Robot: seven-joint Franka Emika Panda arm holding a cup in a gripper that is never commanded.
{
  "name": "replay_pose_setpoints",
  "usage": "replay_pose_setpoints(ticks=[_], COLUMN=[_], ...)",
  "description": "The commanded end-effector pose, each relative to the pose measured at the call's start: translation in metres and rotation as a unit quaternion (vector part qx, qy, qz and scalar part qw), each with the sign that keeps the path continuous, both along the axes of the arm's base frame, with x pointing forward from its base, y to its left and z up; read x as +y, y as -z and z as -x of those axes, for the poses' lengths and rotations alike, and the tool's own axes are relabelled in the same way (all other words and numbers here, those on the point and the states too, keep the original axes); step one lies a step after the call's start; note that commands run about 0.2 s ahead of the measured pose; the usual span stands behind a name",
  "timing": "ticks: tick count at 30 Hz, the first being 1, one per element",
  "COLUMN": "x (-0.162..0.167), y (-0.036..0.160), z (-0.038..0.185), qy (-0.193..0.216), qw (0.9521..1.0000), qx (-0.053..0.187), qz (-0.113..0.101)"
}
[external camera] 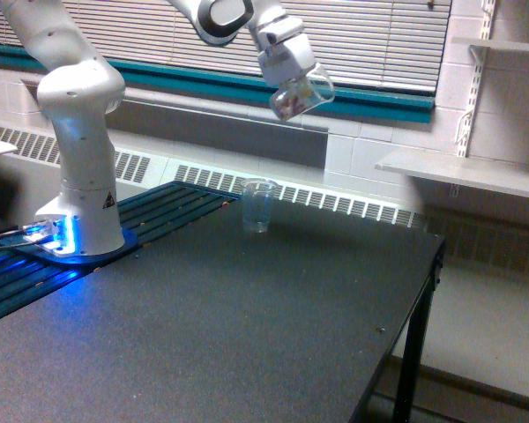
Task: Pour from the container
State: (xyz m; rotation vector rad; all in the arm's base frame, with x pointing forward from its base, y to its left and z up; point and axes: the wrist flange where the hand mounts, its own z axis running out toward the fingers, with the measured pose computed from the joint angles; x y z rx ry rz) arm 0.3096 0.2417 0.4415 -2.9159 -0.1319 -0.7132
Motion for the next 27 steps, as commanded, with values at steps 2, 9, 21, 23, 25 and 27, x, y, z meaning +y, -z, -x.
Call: replay_pose_setpoints(ticks=[2,9,21,23,25,27], x=[-0.001,-0.004,-0.012,-0.012,-0.013,-0.013], y=[0.019,0.036,0.062,0.066,0.071,0.076], z=[0.02,0.037,0.058,0.062,0.066,0.07], qy=[-0.006,-0.006,0.001,0.001,0.0,0.001], qw=[0.9997,0.9987,0.9964,0.9959,0.9953,0.9947], qx=[0.02,0.043,0.075,0.08,0.087,0.093], qz=[0.015,0.025,0.04,0.041,0.042,0.045])
